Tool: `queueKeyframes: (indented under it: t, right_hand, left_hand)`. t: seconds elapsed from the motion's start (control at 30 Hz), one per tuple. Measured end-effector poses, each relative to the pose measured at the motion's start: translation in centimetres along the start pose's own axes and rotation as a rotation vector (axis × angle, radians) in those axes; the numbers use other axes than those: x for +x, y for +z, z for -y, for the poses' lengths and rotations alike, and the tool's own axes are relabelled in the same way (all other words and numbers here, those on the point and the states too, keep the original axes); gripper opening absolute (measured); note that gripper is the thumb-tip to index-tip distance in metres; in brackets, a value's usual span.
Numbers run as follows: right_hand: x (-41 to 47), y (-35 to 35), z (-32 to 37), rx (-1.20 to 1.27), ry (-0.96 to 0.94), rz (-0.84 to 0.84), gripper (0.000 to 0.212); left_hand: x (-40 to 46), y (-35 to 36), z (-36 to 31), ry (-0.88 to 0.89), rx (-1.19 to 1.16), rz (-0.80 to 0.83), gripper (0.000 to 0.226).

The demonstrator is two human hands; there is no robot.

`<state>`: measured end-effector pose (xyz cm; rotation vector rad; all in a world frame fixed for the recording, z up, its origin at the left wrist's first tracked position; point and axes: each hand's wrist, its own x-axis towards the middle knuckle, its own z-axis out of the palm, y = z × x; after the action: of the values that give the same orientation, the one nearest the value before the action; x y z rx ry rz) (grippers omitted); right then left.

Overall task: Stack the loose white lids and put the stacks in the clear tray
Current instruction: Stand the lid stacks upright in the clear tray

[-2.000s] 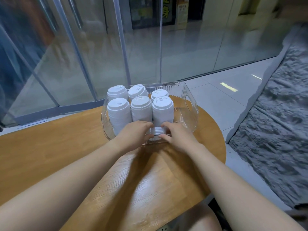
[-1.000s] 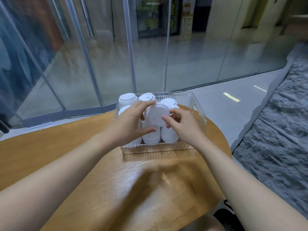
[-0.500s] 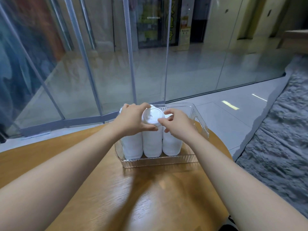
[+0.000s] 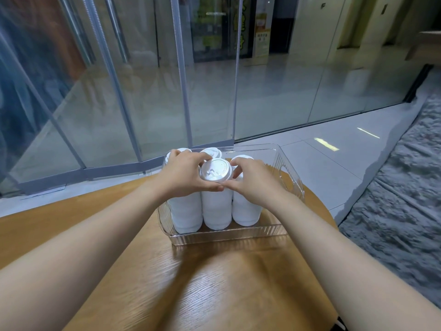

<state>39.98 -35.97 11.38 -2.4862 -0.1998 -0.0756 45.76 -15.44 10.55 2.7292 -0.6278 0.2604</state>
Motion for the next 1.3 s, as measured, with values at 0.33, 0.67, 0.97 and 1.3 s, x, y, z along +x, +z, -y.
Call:
queueKeyframes:
  t: [0.33, 0.67, 0.97, 1.3]
  right_hand:
    - [1.0, 0.6, -0.8, -0.330, -0.111, -0.031, 0.037]
    - [0.0, 0.5, -1.3, -0.390, -0.194, -0.122, 0.042]
    - [-8.6, 4.0, -5.0, -0.450, -0.197, -0.039, 0.033]
    - [-9.7, 7.6, -8.0, -0.396, -0.088, -0.086, 0.022]
  left_hand:
    - [0.0, 0.7, 0.6, 0.020, 0.038, 0.066, 0.078]
    - [-0.9, 0.4, 0.9, 0.087, 0.133, 0.079, 0.087]
    - [-12.8, 3.7, 0.5, 0.455, 0.119, -0.229, 0.021]
    - [-17.2, 8.6, -0.9, 0.045, 0.181, 0.007, 0.058]
